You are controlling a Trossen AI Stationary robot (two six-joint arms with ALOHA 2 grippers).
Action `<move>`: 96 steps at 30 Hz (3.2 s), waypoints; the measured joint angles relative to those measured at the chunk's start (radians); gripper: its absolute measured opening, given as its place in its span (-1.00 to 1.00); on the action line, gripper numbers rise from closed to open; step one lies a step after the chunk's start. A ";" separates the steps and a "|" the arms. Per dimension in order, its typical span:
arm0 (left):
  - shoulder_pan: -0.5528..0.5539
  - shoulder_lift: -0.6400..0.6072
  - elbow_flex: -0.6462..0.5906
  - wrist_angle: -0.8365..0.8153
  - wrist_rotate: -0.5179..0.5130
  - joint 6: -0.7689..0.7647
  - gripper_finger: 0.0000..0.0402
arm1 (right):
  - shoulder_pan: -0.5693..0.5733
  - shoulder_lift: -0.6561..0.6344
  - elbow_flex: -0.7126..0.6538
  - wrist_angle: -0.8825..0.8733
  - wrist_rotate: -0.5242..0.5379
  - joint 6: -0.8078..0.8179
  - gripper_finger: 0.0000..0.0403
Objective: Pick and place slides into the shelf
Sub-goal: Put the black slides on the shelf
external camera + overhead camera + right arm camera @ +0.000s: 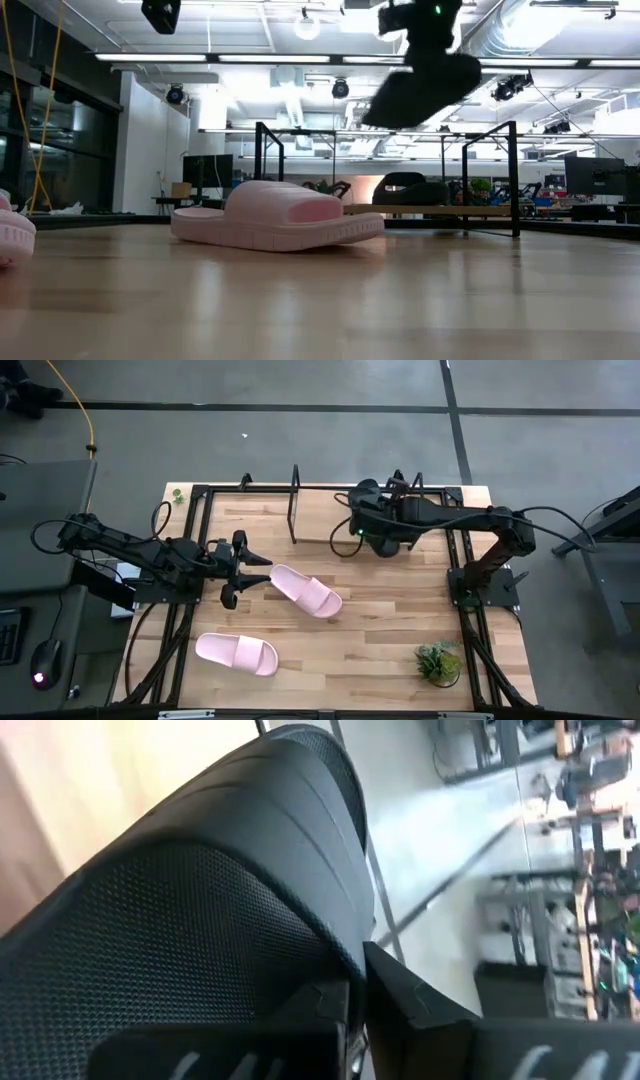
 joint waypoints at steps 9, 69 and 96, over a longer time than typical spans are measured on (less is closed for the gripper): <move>0.000 0.000 0.000 0.000 -0.006 0.015 -0.16 | -0.136 -0.169 -0.323 0.293 -0.038 -0.115 -1.00; 0.000 0.000 0.000 0.006 -0.040 0.024 -0.16 | -0.300 -0.116 -0.495 0.398 0.152 -0.028 -1.00; 0.000 0.000 0.000 0.006 -0.039 0.024 -0.16 | -0.348 -0.117 -0.662 0.578 0.117 -0.049 -1.00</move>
